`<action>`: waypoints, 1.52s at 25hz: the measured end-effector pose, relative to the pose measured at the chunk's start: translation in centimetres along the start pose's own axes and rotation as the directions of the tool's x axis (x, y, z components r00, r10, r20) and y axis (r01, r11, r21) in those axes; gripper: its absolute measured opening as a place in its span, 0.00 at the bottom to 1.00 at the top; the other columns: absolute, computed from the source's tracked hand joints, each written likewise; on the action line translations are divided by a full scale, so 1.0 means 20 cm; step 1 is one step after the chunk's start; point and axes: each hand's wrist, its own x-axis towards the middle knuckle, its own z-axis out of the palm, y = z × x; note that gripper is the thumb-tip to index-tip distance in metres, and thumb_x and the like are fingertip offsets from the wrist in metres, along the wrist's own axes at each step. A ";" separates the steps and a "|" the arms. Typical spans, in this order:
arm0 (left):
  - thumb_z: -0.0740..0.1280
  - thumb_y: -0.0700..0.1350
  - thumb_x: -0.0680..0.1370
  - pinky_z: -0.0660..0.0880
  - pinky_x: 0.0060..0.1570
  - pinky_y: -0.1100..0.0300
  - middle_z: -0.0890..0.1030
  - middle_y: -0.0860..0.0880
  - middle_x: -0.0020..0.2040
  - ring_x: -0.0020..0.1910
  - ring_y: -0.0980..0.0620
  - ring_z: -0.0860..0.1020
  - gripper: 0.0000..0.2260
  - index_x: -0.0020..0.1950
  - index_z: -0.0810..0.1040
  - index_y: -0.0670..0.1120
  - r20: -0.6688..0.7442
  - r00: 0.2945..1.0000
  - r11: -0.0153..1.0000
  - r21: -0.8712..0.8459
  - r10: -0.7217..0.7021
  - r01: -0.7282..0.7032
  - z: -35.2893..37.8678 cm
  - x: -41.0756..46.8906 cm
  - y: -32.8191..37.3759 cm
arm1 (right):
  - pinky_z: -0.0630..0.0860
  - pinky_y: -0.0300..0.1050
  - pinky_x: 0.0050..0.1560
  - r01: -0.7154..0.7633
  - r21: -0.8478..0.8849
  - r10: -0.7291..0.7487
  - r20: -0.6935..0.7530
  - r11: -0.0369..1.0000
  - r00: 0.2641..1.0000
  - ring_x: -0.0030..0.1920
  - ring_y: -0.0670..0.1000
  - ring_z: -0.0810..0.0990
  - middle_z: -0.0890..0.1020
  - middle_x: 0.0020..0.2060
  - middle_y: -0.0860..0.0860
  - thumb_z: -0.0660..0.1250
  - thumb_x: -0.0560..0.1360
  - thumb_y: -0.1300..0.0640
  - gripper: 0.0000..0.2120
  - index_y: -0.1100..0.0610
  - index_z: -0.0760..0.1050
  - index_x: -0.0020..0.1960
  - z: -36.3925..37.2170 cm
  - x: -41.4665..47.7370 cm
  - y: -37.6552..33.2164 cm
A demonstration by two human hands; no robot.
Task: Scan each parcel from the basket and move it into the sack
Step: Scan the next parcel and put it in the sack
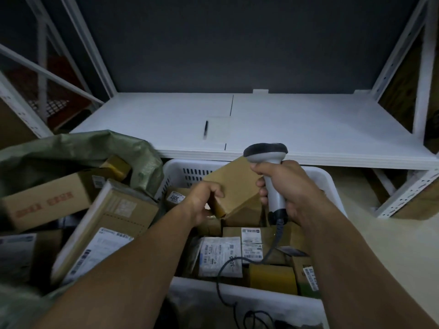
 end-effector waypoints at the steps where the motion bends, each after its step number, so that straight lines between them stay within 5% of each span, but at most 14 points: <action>1: 0.71 0.41 0.52 0.78 0.33 0.52 0.77 0.42 0.51 0.46 0.42 0.77 0.35 0.60 0.74 0.42 -0.041 0.998 0.996 0.070 0.055 -0.053 -0.02 -0.02 0.02 | 0.75 0.44 0.29 0.008 0.004 -0.008 0.008 1.000 1.000 0.26 0.50 0.75 0.78 0.31 0.55 0.73 0.77 0.57 0.09 0.62 0.78 0.50 0.01 0.00 -0.01; 4: 0.74 0.37 0.58 0.75 0.34 0.54 0.67 0.42 0.68 0.64 0.36 0.70 0.45 0.74 0.61 0.46 -0.126 0.963 0.877 0.454 0.237 -0.157 -0.11 -0.07 0.07 | 0.76 0.44 0.30 0.023 -0.006 -0.022 0.039 1.000 0.999 0.26 0.51 0.75 0.78 0.32 0.56 0.73 0.77 0.58 0.09 0.64 0.79 0.52 0.04 -0.02 0.00; 7: 0.70 0.31 0.71 0.74 0.46 0.55 0.53 0.47 0.80 0.77 0.39 0.57 0.49 0.84 0.45 0.48 -0.097 0.938 0.785 0.580 0.333 -0.218 -0.16 -0.09 0.09 | 0.76 0.44 0.30 0.027 0.004 -0.027 0.012 1.000 1.000 0.26 0.51 0.75 0.78 0.35 0.57 0.73 0.77 0.58 0.09 0.63 0.78 0.51 0.05 -0.03 0.01; 10: 0.69 0.29 0.70 0.80 0.53 0.51 0.51 0.53 0.80 0.79 0.42 0.54 0.53 0.84 0.38 0.50 -0.006 0.905 0.682 0.659 0.426 -0.317 -0.15 -0.12 0.09 | 0.77 0.44 0.31 0.045 -0.004 -0.045 -0.029 0.999 0.999 0.27 0.51 0.77 0.77 0.39 0.56 0.73 0.77 0.57 0.08 0.61 0.77 0.48 0.04 -0.03 0.01; 13: 0.71 0.30 0.68 0.67 0.73 0.46 0.56 0.49 0.77 0.78 0.45 0.55 0.51 0.83 0.45 0.47 0.094 0.866 0.601 0.684 0.490 -0.414 -0.15 -0.12 0.08 | 0.80 0.44 0.31 0.053 -0.034 -0.055 -0.063 0.998 0.996 0.32 0.51 0.81 0.79 0.42 0.55 0.74 0.77 0.56 0.08 0.57 0.77 0.49 0.05 -0.01 0.02; 19: 0.77 0.41 0.62 0.70 0.64 0.55 0.64 0.47 0.66 0.67 0.48 0.67 0.43 0.73 0.60 0.50 0.210 0.756 0.552 0.568 0.620 -0.611 -0.17 -0.10 0.03 | 0.81 0.47 0.33 0.050 -0.005 -0.050 -0.049 0.999 0.998 0.32 0.54 0.84 0.79 0.50 0.57 0.72 0.78 0.57 0.06 0.55 0.74 0.48 0.08 0.01 0.03; 23: 0.76 0.36 0.60 0.79 0.60 0.42 0.61 0.51 0.68 0.68 0.42 0.69 0.49 0.70 0.57 0.67 0.190 0.820 0.683 0.471 0.540 -0.558 -0.15 -0.08 0.03 | 0.84 0.52 0.39 0.050 -0.036 -0.051 -0.029 0.998 0.998 0.33 0.55 0.84 0.79 0.49 0.56 0.71 0.79 0.57 0.06 0.55 0.74 0.49 0.09 0.02 0.03; 25: 0.75 0.32 0.61 0.81 0.55 0.37 0.66 0.50 0.67 0.65 0.41 0.73 0.53 0.76 0.56 0.65 0.212 0.863 0.804 0.316 0.458 -0.504 -0.12 -0.11 0.04 | 0.84 0.51 0.37 0.043 -0.090 -0.044 -0.013 0.995 0.999 0.33 0.55 0.84 0.80 0.50 0.57 0.71 0.79 0.56 0.06 0.55 0.75 0.50 0.10 0.02 0.04; 28: 0.76 0.32 0.66 0.80 0.57 0.42 0.71 0.51 0.66 0.64 0.42 0.74 0.47 0.77 0.59 0.60 0.221 0.886 0.897 0.084 0.408 -0.434 -0.11 -0.11 0.02 | 0.85 0.51 0.37 0.058 -0.102 -0.060 -0.019 0.993 0.998 0.32 0.54 0.85 0.81 0.51 0.59 0.71 0.79 0.56 0.06 0.56 0.75 0.50 0.11 0.01 0.03; 32: 0.72 0.65 0.71 0.79 0.55 0.47 0.84 0.47 0.59 0.56 0.48 0.83 0.30 0.67 0.75 0.49 0.082 0.946 0.928 -0.238 0.313 -0.287 -0.10 -0.14 0.07 | 0.85 0.52 0.38 0.086 -0.089 -0.088 -0.018 0.992 0.996 0.33 0.54 0.86 0.82 0.52 0.59 0.72 0.79 0.56 0.06 0.56 0.76 0.50 0.11 0.01 0.02; 35: 0.57 0.65 0.83 0.80 0.49 0.49 0.86 0.51 0.40 0.39 0.53 0.85 0.24 0.53 0.78 0.46 -0.091 0.964 0.902 -0.340 0.249 -0.265 -0.09 -0.11 0.09 | 0.85 0.51 0.38 0.081 -0.075 -0.080 0.010 0.994 0.997 0.35 0.55 0.86 0.82 0.52 0.59 0.72 0.78 0.56 0.06 0.56 0.77 0.51 0.13 0.00 0.03; 38: 0.63 0.59 0.83 0.79 0.42 0.52 0.80 0.48 0.41 0.38 0.49 0.80 0.16 0.54 0.75 0.46 -0.203 0.962 0.863 -0.436 0.183 -0.256 -0.10 -0.07 0.08 | 0.83 0.50 0.37 0.092 -0.052 -0.090 0.040 0.994 0.995 0.34 0.56 0.86 0.82 0.51 0.57 0.72 0.78 0.58 0.05 0.57 0.77 0.51 0.15 -0.01 0.03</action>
